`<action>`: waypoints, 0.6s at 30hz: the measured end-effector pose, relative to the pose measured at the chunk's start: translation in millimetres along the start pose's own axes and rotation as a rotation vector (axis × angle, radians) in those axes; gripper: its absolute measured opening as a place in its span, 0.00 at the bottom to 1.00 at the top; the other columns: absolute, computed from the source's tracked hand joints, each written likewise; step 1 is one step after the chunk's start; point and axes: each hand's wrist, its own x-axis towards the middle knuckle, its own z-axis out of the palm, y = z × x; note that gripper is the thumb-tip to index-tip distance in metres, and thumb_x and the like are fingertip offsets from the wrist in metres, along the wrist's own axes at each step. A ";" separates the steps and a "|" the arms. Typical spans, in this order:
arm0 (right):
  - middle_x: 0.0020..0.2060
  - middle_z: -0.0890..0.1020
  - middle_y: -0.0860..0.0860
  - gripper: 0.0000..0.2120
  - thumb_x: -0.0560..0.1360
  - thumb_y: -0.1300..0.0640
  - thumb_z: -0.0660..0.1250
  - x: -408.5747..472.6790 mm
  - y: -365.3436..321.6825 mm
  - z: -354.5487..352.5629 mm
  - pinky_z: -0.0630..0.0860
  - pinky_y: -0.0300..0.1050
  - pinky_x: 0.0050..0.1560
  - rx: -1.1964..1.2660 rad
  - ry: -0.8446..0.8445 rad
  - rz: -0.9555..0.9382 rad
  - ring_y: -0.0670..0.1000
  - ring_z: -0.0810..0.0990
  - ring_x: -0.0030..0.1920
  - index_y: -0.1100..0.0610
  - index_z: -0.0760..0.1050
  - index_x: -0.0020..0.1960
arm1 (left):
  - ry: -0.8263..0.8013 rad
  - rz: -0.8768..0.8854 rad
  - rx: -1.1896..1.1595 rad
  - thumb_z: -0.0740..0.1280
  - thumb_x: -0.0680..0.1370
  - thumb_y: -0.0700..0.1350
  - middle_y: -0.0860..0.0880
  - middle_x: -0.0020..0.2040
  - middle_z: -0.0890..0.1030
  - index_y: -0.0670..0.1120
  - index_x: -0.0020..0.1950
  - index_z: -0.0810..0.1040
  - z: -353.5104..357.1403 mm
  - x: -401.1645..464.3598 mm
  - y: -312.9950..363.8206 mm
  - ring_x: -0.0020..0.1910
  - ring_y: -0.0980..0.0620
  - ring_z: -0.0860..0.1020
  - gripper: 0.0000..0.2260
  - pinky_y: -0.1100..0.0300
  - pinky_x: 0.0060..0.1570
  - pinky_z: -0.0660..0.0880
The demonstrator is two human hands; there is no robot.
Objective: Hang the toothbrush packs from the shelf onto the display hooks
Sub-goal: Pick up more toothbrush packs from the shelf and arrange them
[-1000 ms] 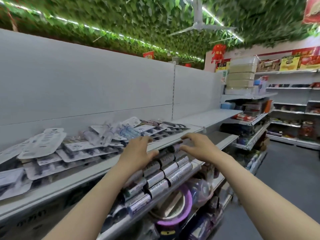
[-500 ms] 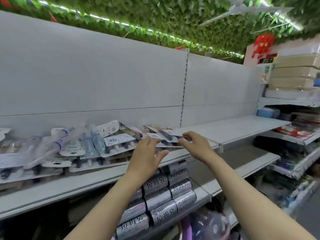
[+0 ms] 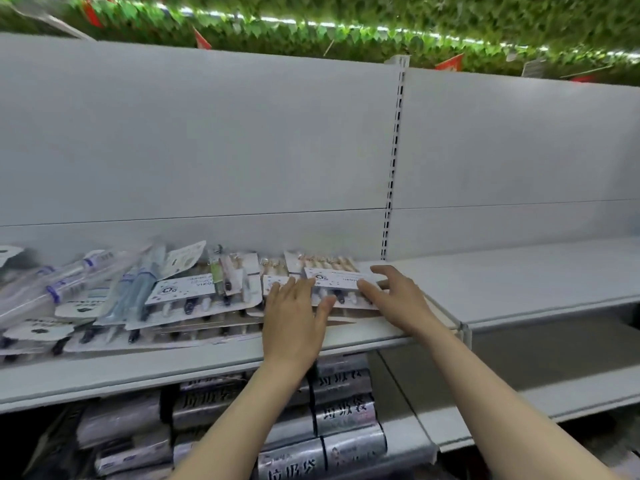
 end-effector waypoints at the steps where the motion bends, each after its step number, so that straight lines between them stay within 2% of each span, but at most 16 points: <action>1: 0.59 0.79 0.49 0.25 0.77 0.42 0.69 -0.3 -0.3 -1.0 0.73 0.36 0.47 0.081 0.038 -0.017 0.49 0.78 0.56 0.49 0.71 0.70 | 0.024 -0.013 -0.017 0.51 0.81 0.63 0.49 0.74 0.71 0.48 0.74 0.68 0.7 0.6 0.7 0.76 0.51 0.63 0.28 0.54 0.78 0.49; 3: 0.56 0.79 0.47 0.23 0.76 0.45 0.71 0.8 -0.2 -3.9 0.72 0.34 0.45 0.258 0.122 -0.019 0.47 0.78 0.54 0.49 0.73 0.68 | 0.064 -0.022 -0.056 0.52 0.80 0.63 0.49 0.72 0.73 0.48 0.72 0.71 0.4 1.9 4.1 0.75 0.50 0.65 0.28 0.52 0.77 0.52; 6: 0.53 0.83 0.47 0.15 0.74 0.51 0.75 5.5 -1.7 -4.7 0.79 0.46 0.57 0.457 0.264 0.027 0.47 0.81 0.54 0.51 0.80 0.59 | 0.060 -0.026 -0.115 0.55 0.80 0.63 0.49 0.70 0.75 0.47 0.70 0.74 -2.1 3.5 6.8 0.75 0.49 0.64 0.27 0.50 0.76 0.55; 7: 0.50 0.84 0.47 0.11 0.73 0.55 0.76 8.5 -2.1 -5.6 0.80 0.49 0.57 0.537 0.297 0.059 0.48 0.82 0.53 0.51 0.82 0.55 | 0.052 -0.029 -0.139 0.55 0.80 0.63 0.49 0.69 0.75 0.47 0.70 0.74 -2.1 5.4 5.7 0.74 0.48 0.64 0.27 0.48 0.75 0.57; 10: 0.45 0.84 0.52 0.07 0.73 0.65 0.74 12.4 -11.0 -13.7 0.82 0.46 0.44 0.853 0.331 0.137 0.53 0.83 0.49 0.55 0.81 0.47 | 0.040 -0.042 -0.250 0.57 0.79 0.65 0.50 0.66 0.78 0.49 0.68 0.75 -5.8 14.0 3.1 0.70 0.49 0.70 0.26 0.48 0.70 0.66; 12: 0.43 0.83 0.53 0.08 0.73 0.69 0.73 10.8 -21.3 -19.8 0.81 0.43 0.39 1.018 0.339 0.132 0.53 0.82 0.45 0.57 0.80 0.46 | 0.048 -0.050 -0.364 0.59 0.79 0.64 0.52 0.68 0.76 0.49 0.71 0.72 -12.6 19.7 8.2 0.70 0.51 0.70 0.27 0.52 0.69 0.67; 14: 0.42 0.82 0.53 0.09 0.73 0.70 0.72 7.2 -32.0 -21.0 0.81 0.42 0.39 1.098 0.326 0.077 0.51 0.82 0.42 0.58 0.80 0.46 | 0.068 -0.089 -0.509 0.61 0.78 0.63 0.54 0.72 0.71 0.51 0.74 0.68 -20.9 25.9 14.8 0.71 0.53 0.67 0.27 0.54 0.70 0.65; 16: 0.41 0.82 0.51 0.09 0.73 0.70 0.72 3.0 -43.3 -20.3 0.81 0.44 0.41 1.134 0.313 0.024 0.49 0.82 0.41 0.59 0.80 0.49 | 0.116 -0.129 -0.604 0.62 0.77 0.64 0.54 0.75 0.67 0.53 0.75 0.66 -27.7 32.0 19.1 0.75 0.53 0.63 0.30 0.51 0.73 0.62; 18: 0.44 0.82 0.51 0.11 0.73 0.70 0.72 -0.1 -51.9 -18.7 0.82 0.46 0.44 1.184 0.318 -0.012 0.50 0.82 0.44 0.61 0.80 0.53 | 0.158 -0.157 -0.649 0.64 0.75 0.66 0.52 0.78 0.61 0.54 0.77 0.62 -34.8 34.8 22.8 0.77 0.52 0.59 0.34 0.47 0.75 0.60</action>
